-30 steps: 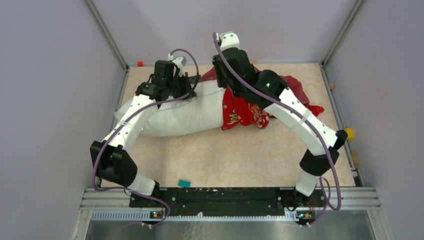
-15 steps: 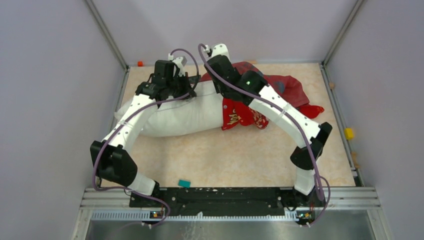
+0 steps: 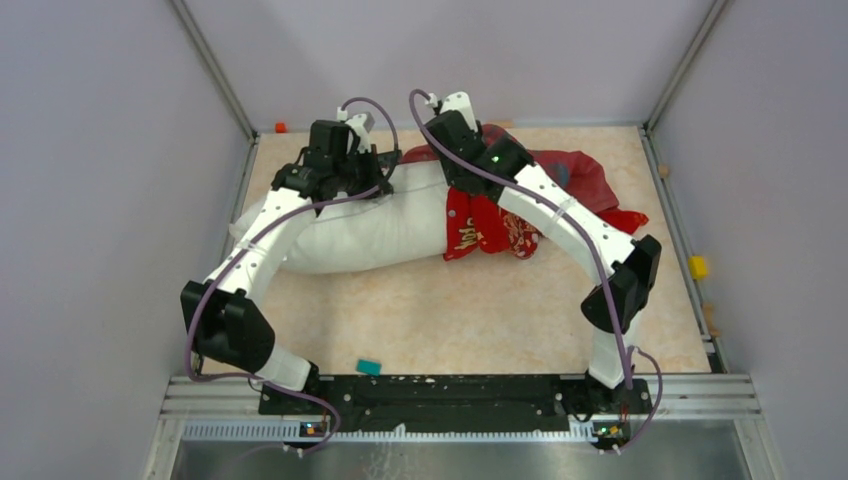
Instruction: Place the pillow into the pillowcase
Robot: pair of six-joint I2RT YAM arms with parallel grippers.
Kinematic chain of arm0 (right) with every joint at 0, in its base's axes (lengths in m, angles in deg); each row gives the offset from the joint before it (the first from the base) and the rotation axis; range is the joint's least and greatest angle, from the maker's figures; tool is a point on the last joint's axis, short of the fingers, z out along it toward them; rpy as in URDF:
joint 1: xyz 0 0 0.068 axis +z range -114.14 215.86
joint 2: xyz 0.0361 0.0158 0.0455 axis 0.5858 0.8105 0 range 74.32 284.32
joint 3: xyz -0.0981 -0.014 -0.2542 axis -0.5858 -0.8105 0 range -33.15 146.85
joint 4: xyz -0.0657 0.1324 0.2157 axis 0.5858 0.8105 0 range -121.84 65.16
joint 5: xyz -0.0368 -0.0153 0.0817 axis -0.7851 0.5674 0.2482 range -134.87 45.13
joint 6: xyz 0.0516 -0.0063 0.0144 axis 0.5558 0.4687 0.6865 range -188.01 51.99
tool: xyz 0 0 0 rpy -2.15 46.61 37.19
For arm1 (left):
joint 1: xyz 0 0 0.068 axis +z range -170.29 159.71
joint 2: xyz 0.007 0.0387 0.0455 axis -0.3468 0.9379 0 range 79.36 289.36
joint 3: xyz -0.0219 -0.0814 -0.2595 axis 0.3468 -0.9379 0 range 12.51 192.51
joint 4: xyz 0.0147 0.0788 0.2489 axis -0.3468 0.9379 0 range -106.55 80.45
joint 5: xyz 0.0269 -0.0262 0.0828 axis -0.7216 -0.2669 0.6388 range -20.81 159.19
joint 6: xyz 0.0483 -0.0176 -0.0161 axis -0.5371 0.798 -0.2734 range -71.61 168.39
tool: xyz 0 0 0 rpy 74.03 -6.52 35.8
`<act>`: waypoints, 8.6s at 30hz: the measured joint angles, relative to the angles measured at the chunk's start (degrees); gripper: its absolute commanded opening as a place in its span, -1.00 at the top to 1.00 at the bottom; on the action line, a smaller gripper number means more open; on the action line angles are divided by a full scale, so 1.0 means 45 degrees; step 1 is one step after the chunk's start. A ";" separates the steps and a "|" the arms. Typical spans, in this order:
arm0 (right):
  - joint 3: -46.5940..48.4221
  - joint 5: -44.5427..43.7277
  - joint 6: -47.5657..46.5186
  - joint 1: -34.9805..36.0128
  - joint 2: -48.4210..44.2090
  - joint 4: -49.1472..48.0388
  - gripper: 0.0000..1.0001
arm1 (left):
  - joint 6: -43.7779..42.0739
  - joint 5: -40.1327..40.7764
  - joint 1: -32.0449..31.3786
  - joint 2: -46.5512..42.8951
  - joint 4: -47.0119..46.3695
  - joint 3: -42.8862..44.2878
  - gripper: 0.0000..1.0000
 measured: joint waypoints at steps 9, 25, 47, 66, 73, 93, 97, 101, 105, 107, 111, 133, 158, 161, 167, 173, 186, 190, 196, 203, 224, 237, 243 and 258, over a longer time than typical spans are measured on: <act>0.1690 0.2399 -0.0243 -0.0165 0.0155 0.0534 1.00 | 0.0010 -0.0015 0.0005 0.0068 -0.0117 0.0000 1.00; 0.0442 0.9559 0.0461 -0.0738 -0.0389 -0.1481 -0.08 | 0.0277 0.0345 -0.0189 0.0078 0.0049 0.0219 1.00; -0.6737 0.3317 0.0199 -0.2365 -0.6873 -0.2880 -0.40 | 0.0316 0.0651 -0.0311 0.0685 0.0321 0.0976 1.00; 0.0903 0.2351 -0.0704 -0.2686 -0.4561 0.2064 1.00 | -0.1273 -0.1321 -0.4265 0.0078 0.3633 0.4503 1.00; 0.5707 0.2312 -0.1224 -0.2749 -0.2132 0.2399 1.00 | -0.0010 -0.4143 -0.2861 0.0933 0.3342 0.6377 0.83; 0.5037 0.4813 -0.0233 -0.4532 0.5081 -0.0835 -0.46 | -0.0068 0.1345 0.0578 0.1321 0.1749 0.5270 -0.98; 0.4760 0.4750 -0.0083 -0.4517 0.3832 -0.0811 -0.47 | 0.0058 0.2914 0.0617 -0.1889 0.1282 0.2361 -0.98; 0.3997 0.4537 0.0034 -0.4352 0.2050 -0.0787 -0.47 | 0.0568 0.4284 0.1035 -0.3701 0.1132 -0.0719 -0.98; 0.1297 0.3905 0.0058 -0.3274 -0.0418 -0.1069 -0.47 | 0.1132 0.4537 0.2725 -0.4133 0.0986 -0.3298 -0.98; 0.0112 0.3755 0.0063 -0.2492 -0.1234 -0.1156 -0.47 | 0.1360 0.4507 0.3410 -0.4133 0.0894 -0.4119 -0.98; -0.1763 0.3653 0.0063 -0.1180 -0.1851 -0.1452 -0.47 | 0.1690 0.4124 0.3769 -0.4133 0.0272 -0.4935 -0.98; -0.1243 0.1613 0.0510 -0.0763 -0.0039 -0.0758 1.00 | 0.1433 0.1797 0.3866 -0.3730 -0.2414 -0.6368 1.00; -0.3604 0.1501 0.1593 0.1370 -0.2093 -0.0359 -0.11 | 0.3371 0.1520 0.1307 -0.2793 -0.2419 -0.5532 1.00; -0.6091 0.0724 0.2123 0.1379 -0.4279 -0.0743 -0.14 | 0.3390 0.1472 0.1345 -0.2788 -0.2424 -0.5518 1.00; -1.0083 0.0078 0.2943 0.1350 -0.6212 -0.1855 -0.33 | 0.3385 0.1428 0.1375 -0.2788 -0.2395 -0.5498 1.00; -1.2536 0.0340 0.3011 0.1277 -0.5673 -0.3434 -0.38 | 0.3376 0.1433 0.1375 -0.2788 -0.2361 -0.5479 1.00; -1.2701 -0.0772 0.2749 0.0442 -0.4070 -0.5634 0.17 | 0.3332 0.1447 0.1375 -0.2788 -0.2273 -0.5425 1.00; -1.2614 -0.1001 0.2637 0.0447 -0.4002 -0.5557 0.93 | 0.3327 0.1443 0.1375 -0.2788 -0.2273 -0.5425 1.00; -1.1404 -0.1273 0.2705 0.0894 -0.4002 -0.4624 1.00 | 0.3337 0.1428 0.1365 -0.2783 -0.2278 -0.5430 1.00; -0.7815 0.0087 0.2312 0.2793 -0.3740 -0.3691 1.00 | 0.3536 0.2016 0.0330 -0.2788 -0.2283 -0.5343 1.00; 0.5119 0.4328 0.0534 -0.0393 0.1098 0.1316 1.00 | 0.1545 -0.0743 -0.2346 -0.3196 0.2569 0.0267 -0.96; 0.4473 0.7111 0.1671 -0.1991 0.5299 -0.1632 1.00 | -0.0228 0.1035 -0.2584 -0.3517 0.2730 0.1239 -0.86; 0.4473 0.7116 0.1817 -0.1792 0.4401 -0.1739 1.00 | -0.0311 0.2977 -0.2584 -0.1899 0.1423 -0.0714 0.24; 0.3283 0.5994 0.0933 -0.0457 0.1486 -0.1214 -0.65 | 0.0709 0.3415 -0.0267 -0.0005 -0.1326 -0.1112 1.00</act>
